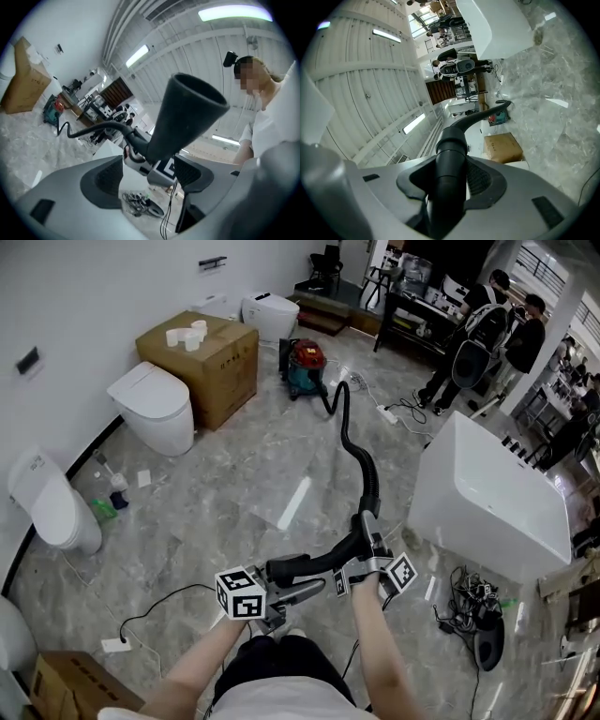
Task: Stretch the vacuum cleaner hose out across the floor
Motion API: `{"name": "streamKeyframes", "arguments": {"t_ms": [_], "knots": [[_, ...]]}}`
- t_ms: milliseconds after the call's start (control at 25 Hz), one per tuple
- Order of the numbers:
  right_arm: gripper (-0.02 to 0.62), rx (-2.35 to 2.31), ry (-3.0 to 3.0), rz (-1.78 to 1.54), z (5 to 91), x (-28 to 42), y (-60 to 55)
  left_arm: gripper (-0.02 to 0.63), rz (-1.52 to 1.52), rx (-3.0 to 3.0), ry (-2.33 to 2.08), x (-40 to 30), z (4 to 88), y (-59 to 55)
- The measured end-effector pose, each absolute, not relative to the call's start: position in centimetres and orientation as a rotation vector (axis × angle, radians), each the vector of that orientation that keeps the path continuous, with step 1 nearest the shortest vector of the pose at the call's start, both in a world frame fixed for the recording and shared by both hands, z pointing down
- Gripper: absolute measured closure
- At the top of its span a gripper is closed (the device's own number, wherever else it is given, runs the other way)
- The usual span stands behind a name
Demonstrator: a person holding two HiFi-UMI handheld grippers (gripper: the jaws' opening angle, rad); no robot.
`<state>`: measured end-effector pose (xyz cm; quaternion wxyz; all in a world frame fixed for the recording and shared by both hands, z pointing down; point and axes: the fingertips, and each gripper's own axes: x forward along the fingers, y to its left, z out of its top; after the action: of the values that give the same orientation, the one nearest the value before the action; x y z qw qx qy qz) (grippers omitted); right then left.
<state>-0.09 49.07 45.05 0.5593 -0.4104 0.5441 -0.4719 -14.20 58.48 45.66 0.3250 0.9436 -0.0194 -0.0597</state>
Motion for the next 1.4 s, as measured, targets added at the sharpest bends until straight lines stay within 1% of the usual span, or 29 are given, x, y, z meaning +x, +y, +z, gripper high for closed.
{"name": "streamKeyframes", "arguments": {"t_ms": [160, 240, 280, 320, 360, 400, 560, 800, 1080, 1240, 1400], "knots": [[0.414, -0.955, 1.275, -1.128, 45.4, -1.4, 48.7, 0.278, -0.435, 2.419, -0.207, -15.0, 42.6, 55.7], [0.414, -0.941, 1.260, -1.136, 45.7, -1.8, 48.7, 0.281, -0.504, 2.406, -0.228, -15.5, 41.5, 54.9], [0.414, -0.939, 1.253, -1.143, 45.9, -2.0, 48.7, 0.324, -0.510, 2.416, -0.227, -15.7, 41.0, 54.8], [0.414, -0.940, 1.246, -1.152, 46.2, -2.1, 48.8, 0.402, -0.501, 2.438, -0.218, -15.7, 40.6, 54.8], [0.414, -0.941, 1.238, -1.162, 46.5, -2.1, 48.8, 0.458, -0.476, 2.466, -0.207, -15.6, 40.4, 55.0], [0.414, -0.941, 1.228, -1.170, 46.9, -2.2, 48.9, 0.472, -0.441, 2.497, -0.201, -15.5, 40.3, 55.2], [0.414, -0.945, 1.210, -1.210, 48.5, -2.3, 49.5, 0.480, -0.330, 2.561, -0.189, -15.2, 40.8, 55.4], [0.411, -0.902, 1.270, -1.360, 51.2, -3.9, 50.8, 0.483, -0.306, 2.604, -0.145, -14.9, 39.7, 54.7], [0.345, -0.788, 1.461, -1.673, 55.1, -8.9, 54.9, 0.483, -0.176, 2.685, 0.056, -14.8, 39.2, 55.3], [0.341, -0.776, 1.434, -1.733, 56.8, -8.7, 57.0, 0.485, -0.078, 2.734, 0.102, -13.6, 40.3, 56.2], [0.336, -0.739, 1.347, -1.773, 58.2, -8.4, 59.8, 0.484, -0.033, 2.766, 0.051, -12.9, 40.6, 54.9]]}}
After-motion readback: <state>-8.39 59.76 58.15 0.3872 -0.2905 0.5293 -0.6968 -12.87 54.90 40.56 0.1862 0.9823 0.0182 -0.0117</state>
